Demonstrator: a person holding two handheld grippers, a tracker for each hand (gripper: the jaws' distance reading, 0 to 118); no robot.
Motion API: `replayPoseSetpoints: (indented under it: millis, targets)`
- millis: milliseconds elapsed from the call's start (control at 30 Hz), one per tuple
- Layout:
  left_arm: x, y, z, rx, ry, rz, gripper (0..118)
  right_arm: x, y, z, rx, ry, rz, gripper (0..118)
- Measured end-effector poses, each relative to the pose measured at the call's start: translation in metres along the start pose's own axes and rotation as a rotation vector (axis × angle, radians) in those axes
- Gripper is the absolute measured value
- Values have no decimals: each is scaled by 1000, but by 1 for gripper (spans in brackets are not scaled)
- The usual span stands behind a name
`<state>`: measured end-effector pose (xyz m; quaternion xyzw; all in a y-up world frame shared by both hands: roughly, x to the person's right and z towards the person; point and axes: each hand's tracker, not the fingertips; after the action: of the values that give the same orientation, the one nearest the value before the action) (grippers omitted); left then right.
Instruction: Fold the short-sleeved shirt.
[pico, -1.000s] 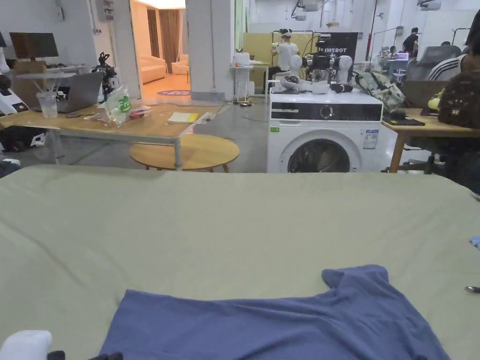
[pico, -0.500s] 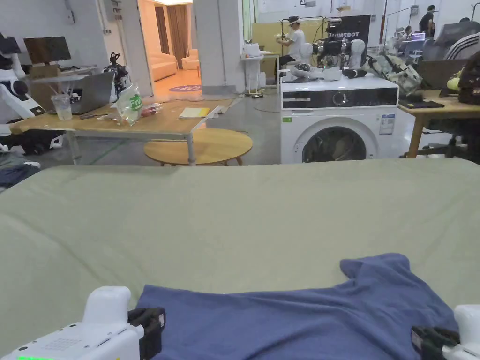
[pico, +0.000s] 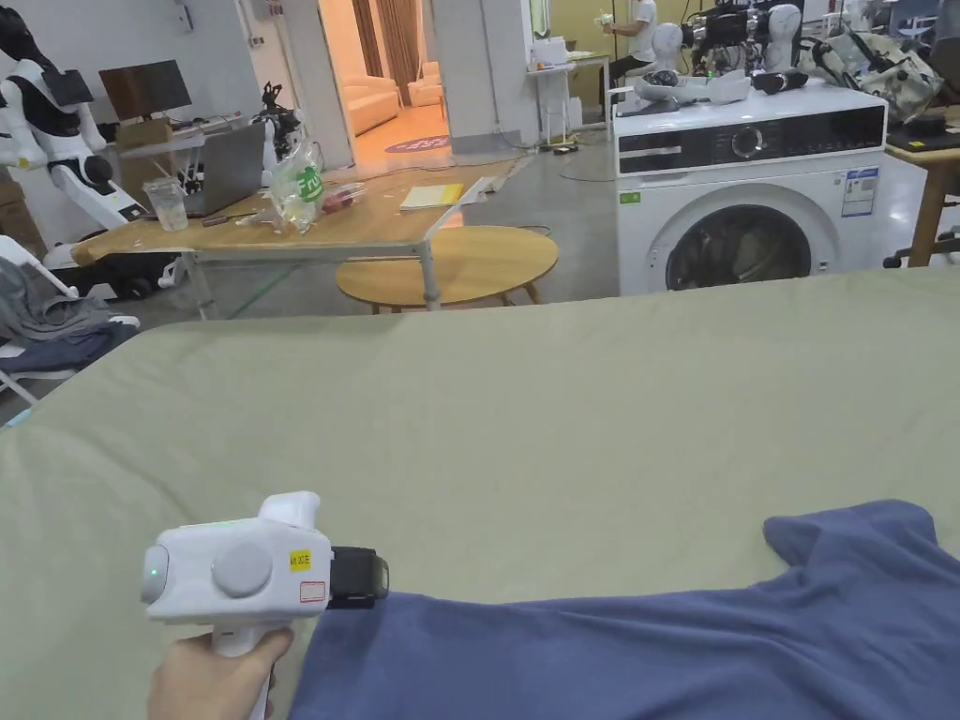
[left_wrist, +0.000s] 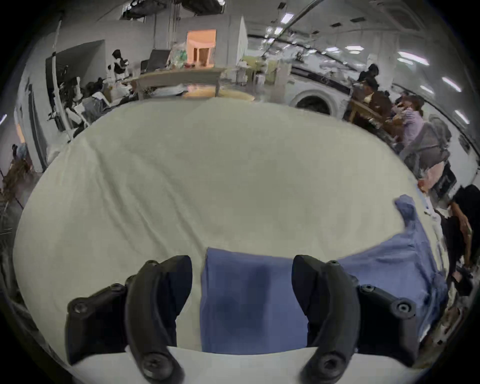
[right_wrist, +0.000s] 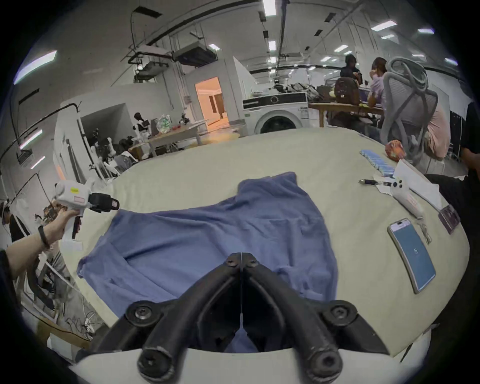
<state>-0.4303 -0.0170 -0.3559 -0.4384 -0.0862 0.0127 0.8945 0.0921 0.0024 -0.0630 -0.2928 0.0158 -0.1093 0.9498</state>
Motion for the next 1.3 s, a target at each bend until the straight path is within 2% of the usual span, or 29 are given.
replayPoseSetpoints:
  millis: [33,100,133,200,300,367,400,467,500,567,600,633,667,700,733,767,800,867,933,1000,1033,1133,1233,1300]
  targets:
    - [-3,2,-14,-28,5,4,77,6,0,0,-10,-17,-2,0]
    - [-4,-1,-36,-95,19,16,28,13,1,1,-25,-38,-12,0]
    - [-3,-4,-45,-136,1,29,25,19,1,1,-30,-51,-21,0]
    - [9,-10,-41,-58,46,5,16,31,4,0,-36,-74,-41,0]
    - [26,-11,-40,-92,69,-140,6,49,24,-15,-37,-80,-70,0]
    - [25,-6,-46,-127,67,-130,4,57,51,-37,-74,-86,-77,0]
    - [20,-3,-49,-149,57,-98,4,63,65,-54,-129,-80,-69,11]
    - [15,4,-54,-198,35,-42,4,76,87,-93,-220,-73,-50,64]
    - [18,5,-50,-209,36,-38,4,82,95,-112,-254,-95,-47,65]
    - [23,7,-50,-219,52,-52,4,89,108,-148,-310,-195,-27,63]
    - [26,5,-50,-221,60,-67,4,93,109,-162,-354,-207,-17,61]
    - [29,3,-48,-217,68,-81,4,95,110,-177,-410,-214,-16,54]
    - [31,1,-48,-213,73,-85,4,95,106,-188,-474,-225,-12,21]
    - [32,0,-47,-208,75,-82,4,93,101,-195,-527,-232,-5,9]
    - [32,-2,-46,-201,77,-78,4,93,95,-196,-506,-265,55,8]
    - [30,-2,-46,-196,76,-77,4,88,96,-192,-465,-259,89,5]
    - [31,-4,-46,-191,76,-80,4,85,97,-191,-461,-265,95,3]
    - [34,-6,-45,-180,84,-96,4,85,94,-188,-446,-269,59,2]
    - [39,-4,-36,-170,108,-85,2,87,94,-178,-388,-270,-19,2]
    - [37,-9,-7,-29,78,-74,1,87,96,-155,-314,-271,-48,2]
    - [34,-11,11,51,51,-67,1,87,98,-140,-283,-232,-60,2]
    - [24,-29,67,119,-71,-78,1,77,99,-81,-180,-178,-33,2]
    - [13,-61,125,176,-104,-135,1,65,85,-18,-97,-136,4,2]
    - [2,-89,148,193,-108,-109,1,58,66,17,-76,-146,36,2]
